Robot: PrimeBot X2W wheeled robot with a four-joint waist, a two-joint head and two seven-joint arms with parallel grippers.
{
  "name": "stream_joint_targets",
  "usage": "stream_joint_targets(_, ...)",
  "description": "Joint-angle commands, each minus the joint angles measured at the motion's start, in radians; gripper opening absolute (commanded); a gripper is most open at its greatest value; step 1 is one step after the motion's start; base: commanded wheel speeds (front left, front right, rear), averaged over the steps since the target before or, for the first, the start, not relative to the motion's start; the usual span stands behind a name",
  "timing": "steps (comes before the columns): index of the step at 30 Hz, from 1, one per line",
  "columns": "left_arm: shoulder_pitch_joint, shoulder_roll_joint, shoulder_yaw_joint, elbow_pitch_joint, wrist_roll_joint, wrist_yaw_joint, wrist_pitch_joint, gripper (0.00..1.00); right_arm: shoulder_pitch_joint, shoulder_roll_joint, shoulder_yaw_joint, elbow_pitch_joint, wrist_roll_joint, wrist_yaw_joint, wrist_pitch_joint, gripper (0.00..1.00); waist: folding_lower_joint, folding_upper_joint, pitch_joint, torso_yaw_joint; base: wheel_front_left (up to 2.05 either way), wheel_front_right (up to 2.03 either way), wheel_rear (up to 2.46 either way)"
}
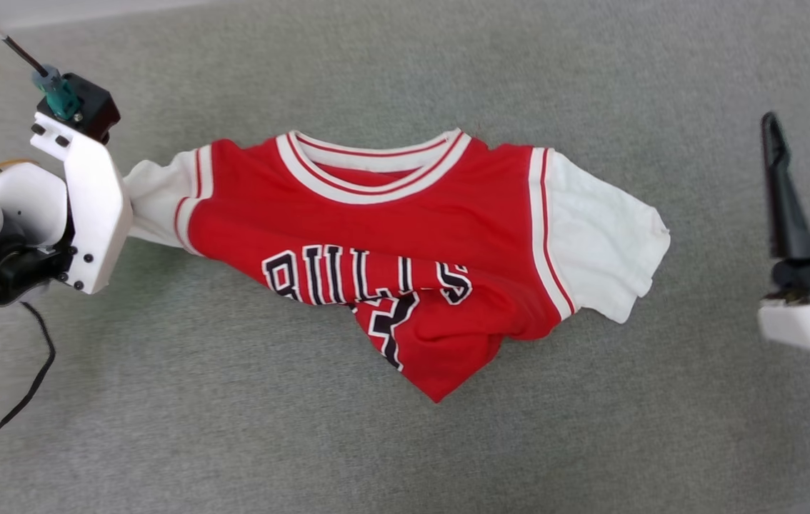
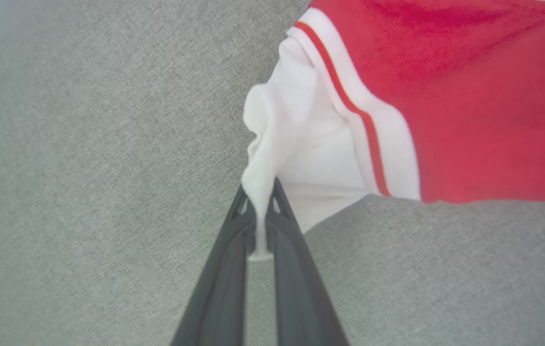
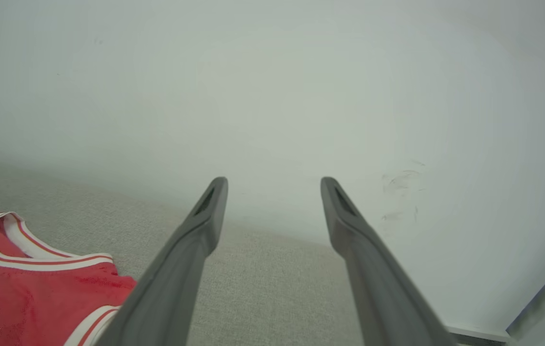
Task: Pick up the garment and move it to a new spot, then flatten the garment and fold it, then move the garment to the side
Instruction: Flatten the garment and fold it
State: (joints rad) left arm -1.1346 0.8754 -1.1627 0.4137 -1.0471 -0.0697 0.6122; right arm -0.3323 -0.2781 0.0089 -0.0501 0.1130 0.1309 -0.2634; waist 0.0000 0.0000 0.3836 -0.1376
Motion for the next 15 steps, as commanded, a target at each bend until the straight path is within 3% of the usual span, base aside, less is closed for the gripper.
stream_joint_targets(1, -0.003, 0.005, 0.004, -0.010, 0.004, -0.003, -0.011, 0.00, -0.024, -0.032, 0.006, 0.010, -0.004, 0.000, -0.002, 1.00, 0.0000, 0.0000, -0.025, 0.019, 0.00, 0.00, 0.00)
stream_joint_targets(3, -0.004, 0.011, 0.006, -0.031, 0.010, -0.006, -0.028, 0.00, -0.058, -0.097, 0.040, 0.044, 0.010, 0.000, 0.005, 1.00, 0.0000, 0.0000, -0.040, 0.026, 0.00, 0.00, 0.00)
stream_joint_targets(6, -0.003, 0.016, 0.006, -0.065, 0.020, -0.004, -0.045, 0.00, -0.130, -0.217, 0.134, 0.091, 0.069, 0.000, 0.119, 1.00, 0.0000, 0.0000, -0.053, 0.037, 0.00, 0.00, 0.00)
stream_joint_targets(11, 0.002, 0.013, -0.003, -0.118, 0.041, 0.006, -0.060, 0.00, -0.268, -0.405, 0.343, 0.112, 0.273, 0.000, 0.428, 1.00, 0.0000, 0.0000, -0.051, 0.053, 0.00, 0.00, 0.00)
stream_joint_targets(12, -0.001, 0.009, -0.005, -0.137, 0.047, 0.011, -0.062, 0.00, -0.318, -0.468, 0.428, 0.107, 0.374, 0.000, 0.556, 1.00, 0.0000, 0.0000, -0.042, 0.059, 0.00, 0.00, 0.00)
stream_joint_targets(14, -0.006, 0.008, -0.004, -0.146, 0.051, 0.014, -0.063, 0.00, -0.348, -0.496, 0.468, 0.105, 0.424, 0.000, 0.618, 1.00, 0.0000, 0.0000, -0.036, 0.063, 0.00, 0.00, 0.00)
stream_joint_targets(15, -0.017, 0.005, -0.001, -0.160, 0.055, 0.019, -0.064, 0.00, -0.395, -0.544, 0.551, 0.108, 0.530, 0.000, 0.756, 1.00, 0.0000, 0.0000, -0.021, 0.070, 0.00, 0.00, 0.00)
